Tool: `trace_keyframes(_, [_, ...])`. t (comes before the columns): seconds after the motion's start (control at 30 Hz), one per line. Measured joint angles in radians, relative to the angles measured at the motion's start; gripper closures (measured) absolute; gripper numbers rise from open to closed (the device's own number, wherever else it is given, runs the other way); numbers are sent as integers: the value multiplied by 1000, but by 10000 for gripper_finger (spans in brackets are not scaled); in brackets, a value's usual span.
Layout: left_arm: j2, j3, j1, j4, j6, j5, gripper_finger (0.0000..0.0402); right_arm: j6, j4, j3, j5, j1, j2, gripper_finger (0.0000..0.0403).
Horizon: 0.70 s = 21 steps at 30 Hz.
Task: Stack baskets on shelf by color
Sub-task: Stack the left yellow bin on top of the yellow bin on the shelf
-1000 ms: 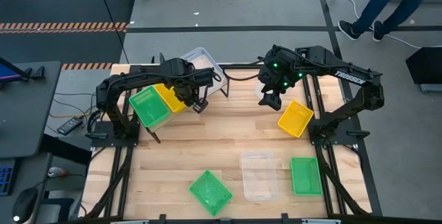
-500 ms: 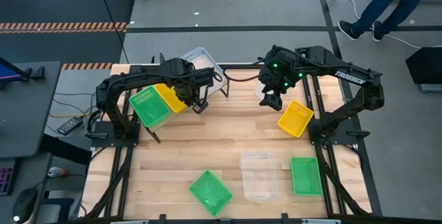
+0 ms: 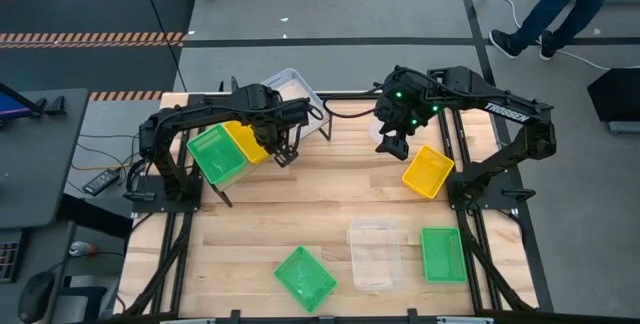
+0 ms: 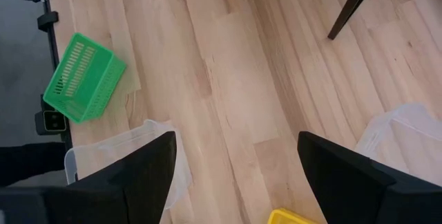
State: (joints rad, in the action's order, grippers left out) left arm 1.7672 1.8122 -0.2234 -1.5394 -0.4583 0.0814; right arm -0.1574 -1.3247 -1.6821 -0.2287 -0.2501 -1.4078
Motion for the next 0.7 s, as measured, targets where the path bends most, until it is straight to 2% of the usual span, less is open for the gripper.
trace_keyframes(0.57, [0,0,0,0,52,0,382,-52,6,0,3,0,0,96])
trace_keyframes(0.7, [0,0,0,0,52,1,372,-61,6,0,3,0,0,96])
